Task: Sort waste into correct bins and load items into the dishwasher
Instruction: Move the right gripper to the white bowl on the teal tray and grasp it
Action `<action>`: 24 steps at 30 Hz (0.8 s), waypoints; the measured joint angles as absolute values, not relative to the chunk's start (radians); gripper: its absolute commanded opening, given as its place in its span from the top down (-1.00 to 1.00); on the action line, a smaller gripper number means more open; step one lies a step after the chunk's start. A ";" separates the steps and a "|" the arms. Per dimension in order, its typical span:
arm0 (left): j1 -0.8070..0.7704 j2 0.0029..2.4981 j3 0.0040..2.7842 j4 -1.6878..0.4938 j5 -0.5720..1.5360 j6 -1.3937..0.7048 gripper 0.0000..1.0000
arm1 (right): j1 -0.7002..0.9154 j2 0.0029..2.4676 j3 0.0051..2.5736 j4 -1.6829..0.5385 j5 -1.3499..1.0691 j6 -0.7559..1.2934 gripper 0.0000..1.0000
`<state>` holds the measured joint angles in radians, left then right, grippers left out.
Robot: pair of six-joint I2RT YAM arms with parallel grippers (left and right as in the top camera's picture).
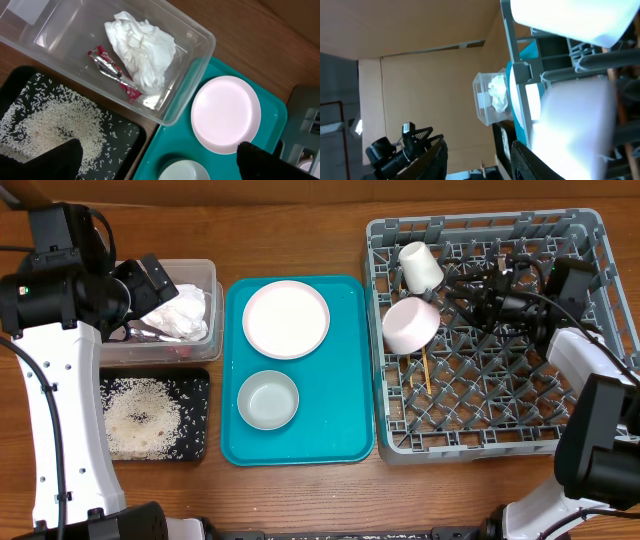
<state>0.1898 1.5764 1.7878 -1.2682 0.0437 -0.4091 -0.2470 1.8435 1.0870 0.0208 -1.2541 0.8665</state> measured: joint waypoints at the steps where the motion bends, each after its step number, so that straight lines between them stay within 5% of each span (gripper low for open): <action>1: 0.190 1.576 1.788 -1.268 0.044 -0.409 -1.00 | -0.249 1.843 1.087 0.026 -1.254 0.864 0.16; 10: 0.190 1.576 1.788 -1.268 0.044 -0.409 -1.00 | -0.255 1.843 1.099 0.040 -1.273 0.844 0.48; 24: 0.190 1.576 1.788 -1.268 0.044 -0.409 -1.00 | -0.043 1.639 1.129 -0.166 -1.060 0.696 0.49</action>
